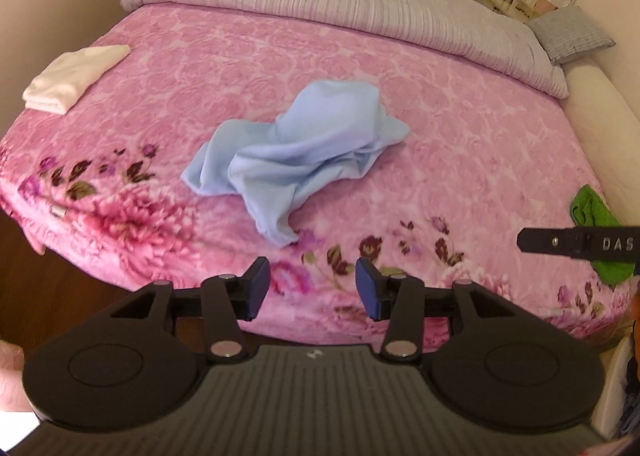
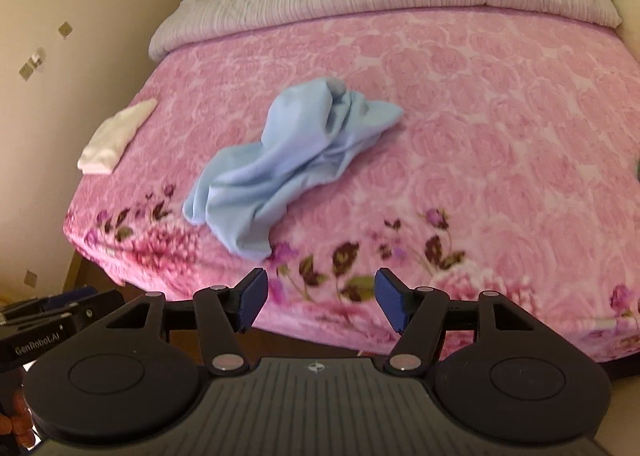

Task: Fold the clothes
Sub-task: 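Release the sweatshirt onto the bed and pull both grippers back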

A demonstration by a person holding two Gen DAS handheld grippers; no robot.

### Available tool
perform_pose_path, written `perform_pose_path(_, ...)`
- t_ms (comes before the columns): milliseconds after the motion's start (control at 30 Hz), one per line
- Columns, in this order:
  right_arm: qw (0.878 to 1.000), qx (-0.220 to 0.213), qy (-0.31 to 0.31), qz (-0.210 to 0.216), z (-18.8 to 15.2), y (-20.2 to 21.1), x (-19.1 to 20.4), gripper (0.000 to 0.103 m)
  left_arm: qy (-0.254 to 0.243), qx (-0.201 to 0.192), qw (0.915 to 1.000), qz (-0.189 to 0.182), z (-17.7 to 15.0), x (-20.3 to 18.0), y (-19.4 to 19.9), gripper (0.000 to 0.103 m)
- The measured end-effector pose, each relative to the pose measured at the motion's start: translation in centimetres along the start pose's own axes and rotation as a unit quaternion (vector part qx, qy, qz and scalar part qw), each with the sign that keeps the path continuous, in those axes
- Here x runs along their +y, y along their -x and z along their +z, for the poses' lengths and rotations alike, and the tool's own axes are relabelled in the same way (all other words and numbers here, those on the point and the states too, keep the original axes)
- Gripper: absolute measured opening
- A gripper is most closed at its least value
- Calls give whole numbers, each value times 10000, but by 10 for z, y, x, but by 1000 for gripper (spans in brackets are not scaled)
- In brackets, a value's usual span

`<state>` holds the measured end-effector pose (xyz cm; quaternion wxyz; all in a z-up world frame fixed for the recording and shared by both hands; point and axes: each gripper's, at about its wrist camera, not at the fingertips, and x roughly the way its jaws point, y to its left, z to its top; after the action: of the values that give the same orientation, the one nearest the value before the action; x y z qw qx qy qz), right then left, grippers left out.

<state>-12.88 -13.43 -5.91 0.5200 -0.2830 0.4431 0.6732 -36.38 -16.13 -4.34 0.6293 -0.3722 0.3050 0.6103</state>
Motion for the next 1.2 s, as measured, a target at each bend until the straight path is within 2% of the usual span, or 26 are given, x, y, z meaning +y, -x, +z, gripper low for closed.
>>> perform_pose_path(233,9995,-47,301,-126,-18,13,9,67,-149,-181,9997,106,-7,-12,21,57)
perform_pose_path(567,9976,154,530,-414,-20,-2,17,70,-345,-77,9993,124,-3,-16,8,61)
perform_pose_path(1200,9964,229,698,-415,-32,-3,21,74,-330,9,9991,263,-20,-19,8,64)
